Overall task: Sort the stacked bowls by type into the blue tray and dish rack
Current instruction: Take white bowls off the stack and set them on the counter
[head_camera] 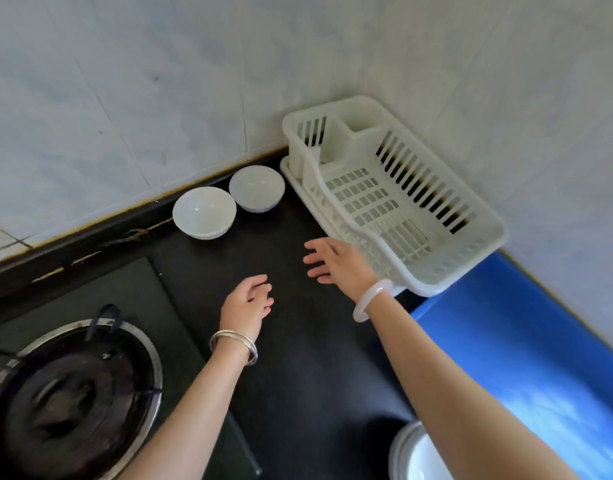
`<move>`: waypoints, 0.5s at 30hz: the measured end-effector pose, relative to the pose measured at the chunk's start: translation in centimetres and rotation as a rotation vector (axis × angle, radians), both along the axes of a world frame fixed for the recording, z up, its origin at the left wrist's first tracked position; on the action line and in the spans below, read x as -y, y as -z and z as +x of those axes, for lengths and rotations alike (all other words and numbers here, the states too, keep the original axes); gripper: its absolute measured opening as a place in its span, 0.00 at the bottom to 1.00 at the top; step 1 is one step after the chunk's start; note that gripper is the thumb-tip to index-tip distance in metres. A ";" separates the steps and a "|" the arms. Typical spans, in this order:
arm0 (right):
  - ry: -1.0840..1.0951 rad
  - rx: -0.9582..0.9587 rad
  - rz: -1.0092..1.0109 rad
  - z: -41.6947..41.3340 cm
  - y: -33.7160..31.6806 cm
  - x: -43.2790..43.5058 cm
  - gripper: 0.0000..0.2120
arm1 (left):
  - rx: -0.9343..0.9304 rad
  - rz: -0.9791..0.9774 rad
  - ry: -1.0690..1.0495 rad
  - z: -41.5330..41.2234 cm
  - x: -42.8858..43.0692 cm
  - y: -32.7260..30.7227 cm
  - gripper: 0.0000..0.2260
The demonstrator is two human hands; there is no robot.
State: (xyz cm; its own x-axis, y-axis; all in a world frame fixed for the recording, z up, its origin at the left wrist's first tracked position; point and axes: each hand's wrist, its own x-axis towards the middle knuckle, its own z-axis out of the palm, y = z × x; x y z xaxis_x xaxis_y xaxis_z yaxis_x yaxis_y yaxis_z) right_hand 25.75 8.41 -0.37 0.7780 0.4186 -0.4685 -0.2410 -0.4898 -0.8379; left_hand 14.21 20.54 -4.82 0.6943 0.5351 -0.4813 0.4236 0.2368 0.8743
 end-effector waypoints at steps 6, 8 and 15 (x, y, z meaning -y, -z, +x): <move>0.081 0.198 -0.267 -8.6 -1.6 13.2 0.11 | -0.056 0.203 0.457 -4.3 9.6 -1.6 0.09; 0.154 0.276 -0.416 -11.6 -1.5 17.1 0.10 | -0.056 0.241 0.570 -5.6 12.7 -1.8 0.10; 0.237 0.325 -0.710 -19.3 -0.2 25.3 0.12 | -0.081 0.386 0.784 -9.5 19.6 -1.6 0.10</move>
